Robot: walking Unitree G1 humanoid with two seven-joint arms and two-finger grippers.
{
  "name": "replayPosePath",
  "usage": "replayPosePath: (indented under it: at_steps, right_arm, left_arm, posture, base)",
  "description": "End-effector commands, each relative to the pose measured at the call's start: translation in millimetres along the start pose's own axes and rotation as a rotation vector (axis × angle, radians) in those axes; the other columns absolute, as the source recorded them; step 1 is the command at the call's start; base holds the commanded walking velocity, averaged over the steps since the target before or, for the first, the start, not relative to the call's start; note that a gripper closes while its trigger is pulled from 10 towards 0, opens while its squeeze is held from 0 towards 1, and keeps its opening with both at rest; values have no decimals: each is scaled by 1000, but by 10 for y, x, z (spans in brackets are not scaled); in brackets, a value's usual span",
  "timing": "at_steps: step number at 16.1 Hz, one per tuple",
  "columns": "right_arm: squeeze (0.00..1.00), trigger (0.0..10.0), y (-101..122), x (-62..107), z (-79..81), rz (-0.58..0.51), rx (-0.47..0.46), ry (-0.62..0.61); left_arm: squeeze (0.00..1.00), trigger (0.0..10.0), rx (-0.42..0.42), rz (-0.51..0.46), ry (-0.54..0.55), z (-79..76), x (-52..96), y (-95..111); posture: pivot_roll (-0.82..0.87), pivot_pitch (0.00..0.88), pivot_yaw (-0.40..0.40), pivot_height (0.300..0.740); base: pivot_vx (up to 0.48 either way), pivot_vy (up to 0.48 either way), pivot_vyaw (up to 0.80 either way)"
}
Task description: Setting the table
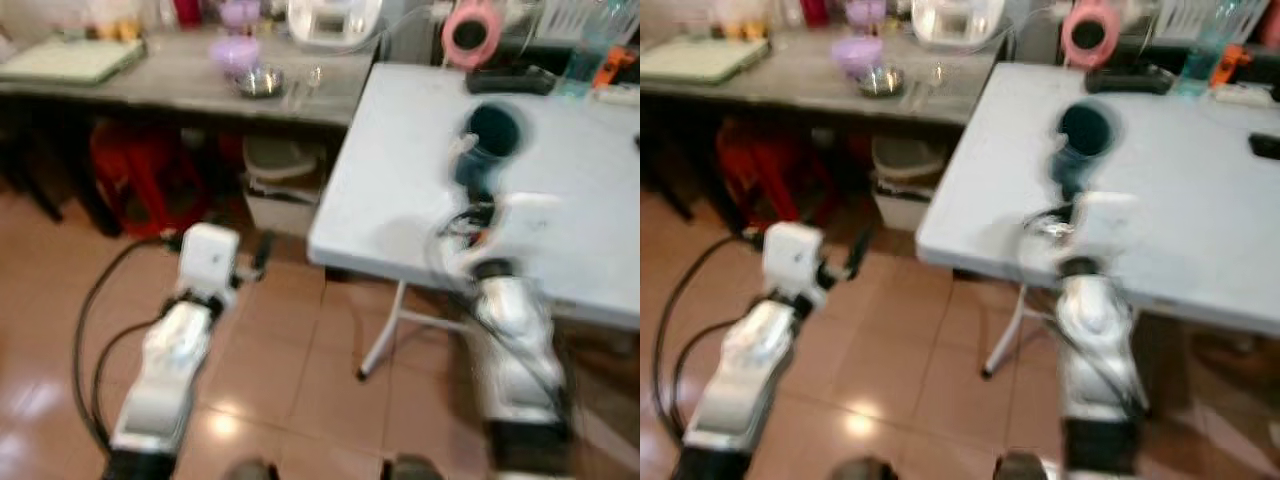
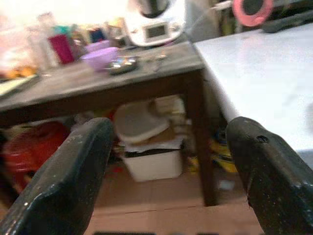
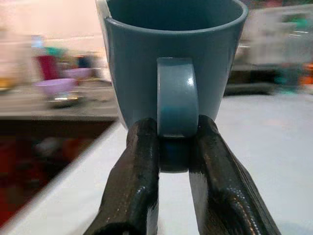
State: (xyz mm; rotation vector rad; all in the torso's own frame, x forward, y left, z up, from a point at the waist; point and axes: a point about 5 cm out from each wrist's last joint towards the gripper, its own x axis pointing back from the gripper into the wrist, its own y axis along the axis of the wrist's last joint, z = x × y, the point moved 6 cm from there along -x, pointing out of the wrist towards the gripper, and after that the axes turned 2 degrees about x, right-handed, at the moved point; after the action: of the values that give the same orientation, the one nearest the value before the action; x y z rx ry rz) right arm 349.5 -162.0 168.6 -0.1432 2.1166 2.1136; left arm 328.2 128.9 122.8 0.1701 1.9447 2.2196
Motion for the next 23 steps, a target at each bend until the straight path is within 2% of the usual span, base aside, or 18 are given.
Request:
replayPosePath:
  at_steps: [1, 3, 14, 20, 22, 23]
  right_arm:
    - [0, 10000, 109, -6, -87, -30, 17, -24]
    - [0, 10000, 113, -10, -98, -29, 20, -25]
    - [0, 10000, 78, 2, -90, -8, 24, -10]
    - [0, 10000, -92, 149, -112, 46, -9, -17]
    - [0, 10000, -166, 194, -122, 81, -72, -37]
    - [0, 10000, -211, 236, -134, 96, -74, -40]
  left_arm:
    - [0, 10000, -9, -34, -11, -43, -41, 81]
    - [0, 10000, -4, -36, -15, -54, -52, 83]
    - [0, 10000, 12, -54, -28, -84, -85, 96]
    - [0, 10000, 45, -16, -54, -122, -41, 2]
    - [0, 10000, 63, -15, -80, -183, -35, 14]
    - [0, 10000, 72, -11, -85, -191, -36, 12]
  posture:
    - [-12, 0, 63, 740]
    - [-14, 0, 62, 740]
    - [-19, 0, 55, 740]
    - [-19, 0, 61, 740]
    - [-17, 0, 63, 740]
    - [-15, 0, 65, 740]
  base:
    - [334, 345, -538]
    - [336, 343, -534]
    - [334, 345, -81]
    - [368, 272, 0]
    - [480, 0, 0]
    - [480, 0, 0]
